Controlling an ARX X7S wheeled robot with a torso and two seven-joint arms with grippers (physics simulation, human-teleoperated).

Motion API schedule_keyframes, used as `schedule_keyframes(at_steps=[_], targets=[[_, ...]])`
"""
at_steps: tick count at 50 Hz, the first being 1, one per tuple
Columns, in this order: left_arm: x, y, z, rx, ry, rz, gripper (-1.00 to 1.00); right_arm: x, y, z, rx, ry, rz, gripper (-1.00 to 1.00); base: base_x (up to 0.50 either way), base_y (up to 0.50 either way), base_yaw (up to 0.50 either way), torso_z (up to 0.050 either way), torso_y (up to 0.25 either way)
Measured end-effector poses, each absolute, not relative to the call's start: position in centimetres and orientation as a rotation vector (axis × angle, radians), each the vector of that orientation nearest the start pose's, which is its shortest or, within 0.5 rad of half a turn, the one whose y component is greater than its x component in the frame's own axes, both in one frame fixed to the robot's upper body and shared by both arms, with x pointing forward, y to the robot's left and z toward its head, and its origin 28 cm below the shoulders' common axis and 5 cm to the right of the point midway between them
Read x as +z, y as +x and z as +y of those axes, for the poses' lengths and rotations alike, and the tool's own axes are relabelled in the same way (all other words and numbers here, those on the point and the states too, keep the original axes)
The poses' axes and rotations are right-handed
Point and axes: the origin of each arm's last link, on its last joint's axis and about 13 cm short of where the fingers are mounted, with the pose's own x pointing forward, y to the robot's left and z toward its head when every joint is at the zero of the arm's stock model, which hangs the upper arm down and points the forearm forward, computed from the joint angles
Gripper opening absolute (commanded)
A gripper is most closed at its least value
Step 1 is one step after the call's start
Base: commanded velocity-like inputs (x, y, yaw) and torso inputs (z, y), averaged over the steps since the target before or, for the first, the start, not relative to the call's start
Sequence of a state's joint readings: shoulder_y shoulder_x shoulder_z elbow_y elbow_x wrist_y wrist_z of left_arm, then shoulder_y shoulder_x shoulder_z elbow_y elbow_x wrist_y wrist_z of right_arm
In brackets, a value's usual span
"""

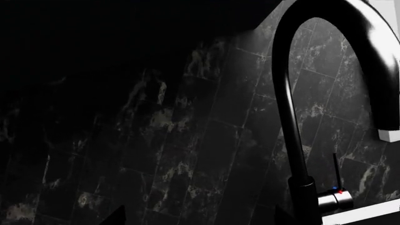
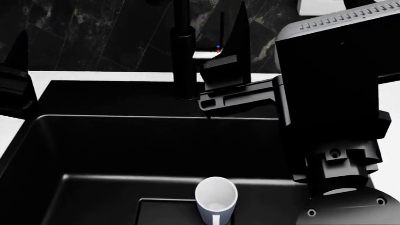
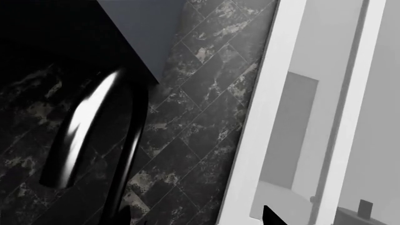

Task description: Turn on the sink faucet.

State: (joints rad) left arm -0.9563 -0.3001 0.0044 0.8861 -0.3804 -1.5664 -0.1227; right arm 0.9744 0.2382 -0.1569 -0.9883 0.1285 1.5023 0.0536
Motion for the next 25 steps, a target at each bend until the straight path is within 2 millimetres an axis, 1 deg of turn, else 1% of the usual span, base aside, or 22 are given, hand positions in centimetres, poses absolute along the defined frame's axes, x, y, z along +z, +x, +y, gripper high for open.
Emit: schedule_keyframes(at_steps=[6, 7, 15, 20, 25], targets=[[28.6, 22.8, 23.6, -0.040, 0.241, -0.241, 1.00, 29.6, 21.7, -10.7, 0.029, -0.289, -0.428, 1.00, 0.50, 0.00, 0.00, 0.050, 0.000], [28.5, 22.8, 23.6, -0.039, 0.241, -0.239, 1.00, 29.6, 21.8, -10.7, 0.028, -0.287, -0.428, 1.00, 0.50, 0.00, 0.00, 0.000, 0.000], [28.3, 22.9, 23.5, -0.041, 0.243, -0.227, 1.00, 29.6, 22.4, -10.7, 0.059, -0.238, -0.380, 1.00, 0.00, 0.00, 0.00, 0.000, 0.000], [28.1, 23.0, 23.5, -0.045, 0.245, -0.217, 1.00, 29.8, 23.5, -10.5, 0.087, -0.205, -0.342, 1.00, 0.00, 0.00, 0.00, 0.000, 0.000], [28.0, 23.1, 23.4, -0.049, 0.249, -0.208, 1.00, 30.1, 25.1, -10.2, 0.114, -0.184, -0.297, 1.00, 0.00, 0.00, 0.00, 0.000, 0.000]])
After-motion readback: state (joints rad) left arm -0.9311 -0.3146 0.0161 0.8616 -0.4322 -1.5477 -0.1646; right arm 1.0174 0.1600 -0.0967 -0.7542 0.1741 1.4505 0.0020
